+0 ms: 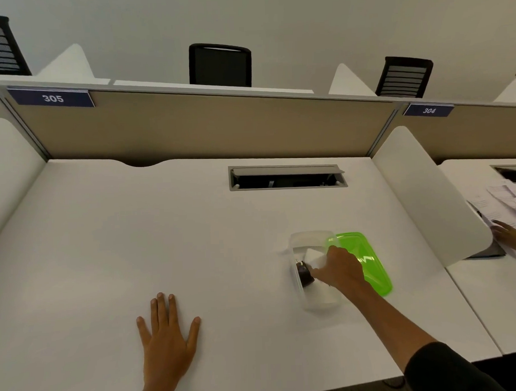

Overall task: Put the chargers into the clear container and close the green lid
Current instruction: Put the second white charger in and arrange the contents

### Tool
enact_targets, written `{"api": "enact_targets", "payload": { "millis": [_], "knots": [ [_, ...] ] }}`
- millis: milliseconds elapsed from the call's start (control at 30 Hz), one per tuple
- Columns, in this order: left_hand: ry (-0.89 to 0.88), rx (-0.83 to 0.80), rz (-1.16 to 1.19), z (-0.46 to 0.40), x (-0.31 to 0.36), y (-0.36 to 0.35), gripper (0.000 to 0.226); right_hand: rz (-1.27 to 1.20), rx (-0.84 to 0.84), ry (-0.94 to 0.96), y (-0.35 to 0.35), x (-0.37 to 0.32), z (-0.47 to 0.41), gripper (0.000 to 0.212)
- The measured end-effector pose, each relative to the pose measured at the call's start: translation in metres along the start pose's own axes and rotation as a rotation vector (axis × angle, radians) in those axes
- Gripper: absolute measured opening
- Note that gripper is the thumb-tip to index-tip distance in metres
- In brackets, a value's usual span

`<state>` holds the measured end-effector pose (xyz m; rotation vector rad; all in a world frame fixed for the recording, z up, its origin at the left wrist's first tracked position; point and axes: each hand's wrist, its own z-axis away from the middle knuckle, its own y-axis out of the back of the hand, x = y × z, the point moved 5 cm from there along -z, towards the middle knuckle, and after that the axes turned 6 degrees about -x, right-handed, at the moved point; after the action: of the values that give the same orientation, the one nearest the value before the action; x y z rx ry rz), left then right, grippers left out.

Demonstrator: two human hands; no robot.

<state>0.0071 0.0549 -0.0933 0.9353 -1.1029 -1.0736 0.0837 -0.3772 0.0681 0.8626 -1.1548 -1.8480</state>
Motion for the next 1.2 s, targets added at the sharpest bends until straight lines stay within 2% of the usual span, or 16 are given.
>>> {"api": "enact_targets", "payload": {
  "millis": [167,633,867,1033,1200],
  "knots": [
    [-0.002,0.003,0.014,0.000,0.000,0.000,0.097,0.045,-0.073,-0.065,-0.006,0.008,0.006,0.040],
    [0.004,-0.012,0.002,-0.002,-0.002,-0.004,0.097,0.038,-0.151,-0.111,-0.026,0.017,0.009,0.041],
    [0.001,-0.001,0.011,0.001,0.001,0.002,0.097,0.019,-0.153,-0.104,-0.030,0.021,0.007,0.048],
    [0.011,-0.010,0.048,0.002,0.003,0.003,0.098,0.010,-0.095,-0.095,-0.027,0.024,0.003,0.057],
    [0.021,0.015,0.151,-0.007,0.015,0.015,0.105,-0.002,0.033,-0.069,-0.019,0.028,0.004,0.039]
  ]
}}
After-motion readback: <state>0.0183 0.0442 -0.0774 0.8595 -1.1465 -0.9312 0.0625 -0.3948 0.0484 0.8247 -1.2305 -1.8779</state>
